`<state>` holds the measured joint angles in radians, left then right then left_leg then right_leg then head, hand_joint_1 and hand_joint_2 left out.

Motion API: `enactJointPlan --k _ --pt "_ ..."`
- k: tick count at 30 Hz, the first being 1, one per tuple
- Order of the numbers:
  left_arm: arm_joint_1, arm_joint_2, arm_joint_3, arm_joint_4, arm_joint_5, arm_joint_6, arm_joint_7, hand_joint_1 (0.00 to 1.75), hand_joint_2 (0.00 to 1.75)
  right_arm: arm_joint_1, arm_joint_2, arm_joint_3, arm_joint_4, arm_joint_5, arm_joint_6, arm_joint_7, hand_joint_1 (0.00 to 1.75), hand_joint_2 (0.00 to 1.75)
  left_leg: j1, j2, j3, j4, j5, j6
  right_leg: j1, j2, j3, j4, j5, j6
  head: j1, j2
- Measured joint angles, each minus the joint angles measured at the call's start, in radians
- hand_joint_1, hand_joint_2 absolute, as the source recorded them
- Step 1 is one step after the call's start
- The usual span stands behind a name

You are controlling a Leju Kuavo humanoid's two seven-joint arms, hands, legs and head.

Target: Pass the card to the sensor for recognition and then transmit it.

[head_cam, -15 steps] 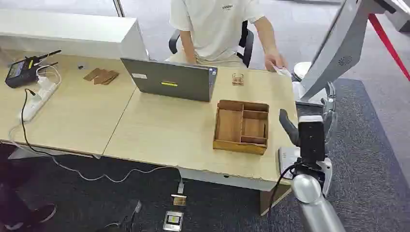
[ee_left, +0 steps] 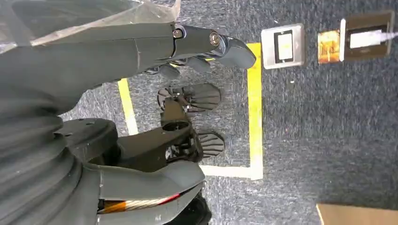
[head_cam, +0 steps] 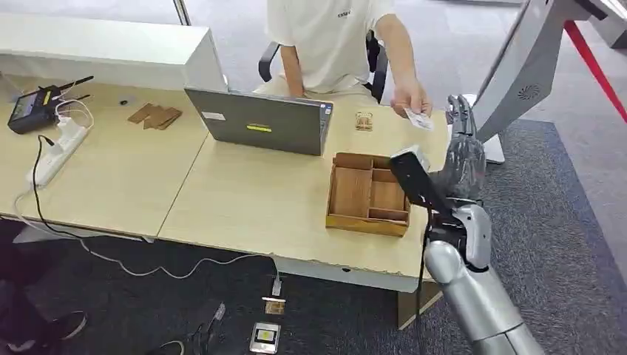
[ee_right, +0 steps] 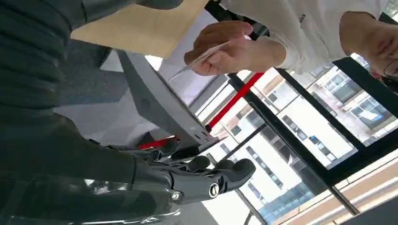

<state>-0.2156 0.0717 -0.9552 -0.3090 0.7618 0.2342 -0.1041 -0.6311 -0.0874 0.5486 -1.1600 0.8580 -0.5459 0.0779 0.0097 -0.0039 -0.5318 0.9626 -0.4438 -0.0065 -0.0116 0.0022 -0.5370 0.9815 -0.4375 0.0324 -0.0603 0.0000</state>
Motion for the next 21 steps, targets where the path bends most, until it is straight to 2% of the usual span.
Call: enactJointPlan --k 12,13,14,15,16,21 --pt "-0.016 -0.005 -0.016 0.0 -0.044 -0.031 0.032 0.0 1.75 -0.171 0.013 0.119 0.195 0.208 0.061 0.138 0.0 1.75 0.0 0.0 -0.001 0.0 0.0 0.0 0.0 -0.001 -0.001 0.0 0.0 0.0 0.0 0.0" --pt "-0.016 -0.005 -0.017 0.0 -0.049 -0.033 0.034 0.0 1.75 -0.185 0.016 0.129 0.211 0.226 0.067 0.151 0.05 1.75 0.0 0.0 -0.001 0.0 0.0 0.0 0.0 -0.001 -0.001 0.0 0.0 0.0 0.0 0.0" --pt "-0.016 -0.005 -0.018 0.0 -0.051 -0.036 0.037 0.0 1.75 -0.199 0.02 0.138 0.229 0.244 0.07 0.162 1.05 1.75 0.0 0.0 -0.001 0.0 0.0 0.0 0.0 -0.001 -0.001 0.0 0.0 0.0 0.0 0.0" --pt "-0.017 -0.005 -0.018 0.0 -0.055 -0.04 0.038 0.0 1.75 -0.217 0.023 0.151 0.251 0.259 0.076 0.175 1.59 1.75 0.0 0.0 -0.001 0.0 0.0 0.0 0.0 -0.001 -0.001 0.0 0.0 0.0 0.0 0.0" --pt "-0.018 -0.005 -0.019 0.0 -0.06 -0.044 0.04 0.0 1.75 -0.232 0.024 0.159 0.27 0.277 0.08 0.188 1.73 1.75 0.0 0.0 -0.001 0.0 0.0 0.0 0.0 -0.001 -0.001 0.0 0.0 0.0 0.0 0.0" --pt "-0.022 -0.006 -0.024 0.001 -0.082 -0.063 0.048 0.0 1.75 -0.303 0.037 0.205 0.364 0.351 0.097 0.249 1.75 1.75 0.0 0.0 -0.001 0.001 0.001 0.0 0.0 -0.001 -0.001 0.0 0.0 0.0 0.0 0.0"
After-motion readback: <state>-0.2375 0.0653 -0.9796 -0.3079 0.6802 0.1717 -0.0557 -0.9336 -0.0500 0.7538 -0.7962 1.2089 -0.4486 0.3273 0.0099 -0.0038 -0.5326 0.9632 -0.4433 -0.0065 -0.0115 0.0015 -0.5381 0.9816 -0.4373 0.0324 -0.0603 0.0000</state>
